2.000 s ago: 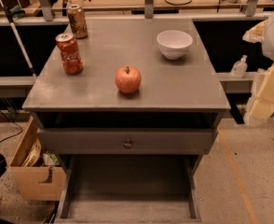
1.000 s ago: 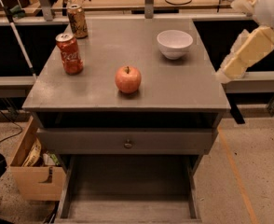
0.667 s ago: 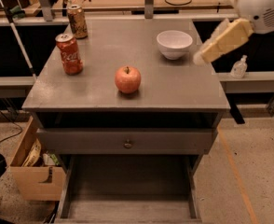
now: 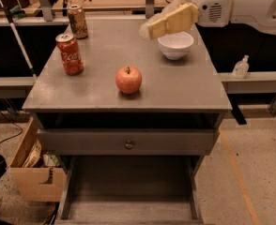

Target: Place coke can into middle drawer

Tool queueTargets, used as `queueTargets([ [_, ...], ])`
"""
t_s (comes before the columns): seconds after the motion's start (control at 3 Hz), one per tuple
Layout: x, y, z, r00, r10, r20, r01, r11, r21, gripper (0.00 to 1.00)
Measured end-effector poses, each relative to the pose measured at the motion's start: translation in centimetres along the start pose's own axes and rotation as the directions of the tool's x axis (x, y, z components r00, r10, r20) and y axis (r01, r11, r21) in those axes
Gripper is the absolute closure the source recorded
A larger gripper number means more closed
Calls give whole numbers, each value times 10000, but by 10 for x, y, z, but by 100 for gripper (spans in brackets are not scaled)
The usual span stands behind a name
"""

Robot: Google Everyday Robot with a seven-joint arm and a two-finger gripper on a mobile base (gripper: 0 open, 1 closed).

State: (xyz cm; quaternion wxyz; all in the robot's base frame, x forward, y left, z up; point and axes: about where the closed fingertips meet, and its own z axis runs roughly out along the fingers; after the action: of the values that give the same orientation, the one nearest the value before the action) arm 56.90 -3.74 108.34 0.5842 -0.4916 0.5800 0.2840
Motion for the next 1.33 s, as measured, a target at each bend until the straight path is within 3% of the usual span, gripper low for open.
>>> queueTargets([
  [0.33, -13, 7, 12, 9993, 118, 351, -114, 9998, -134, 0],
  [0.67, -9, 11, 24, 9998, 209, 50, -209, 9998, -70, 0],
  [1.0, 18, 10, 71, 9971, 559, -510, -562, 9984, -35, 0],
  [1.33, 40, 5, 134, 9950, 840, -541, -842, 9964, -18, 0],
])
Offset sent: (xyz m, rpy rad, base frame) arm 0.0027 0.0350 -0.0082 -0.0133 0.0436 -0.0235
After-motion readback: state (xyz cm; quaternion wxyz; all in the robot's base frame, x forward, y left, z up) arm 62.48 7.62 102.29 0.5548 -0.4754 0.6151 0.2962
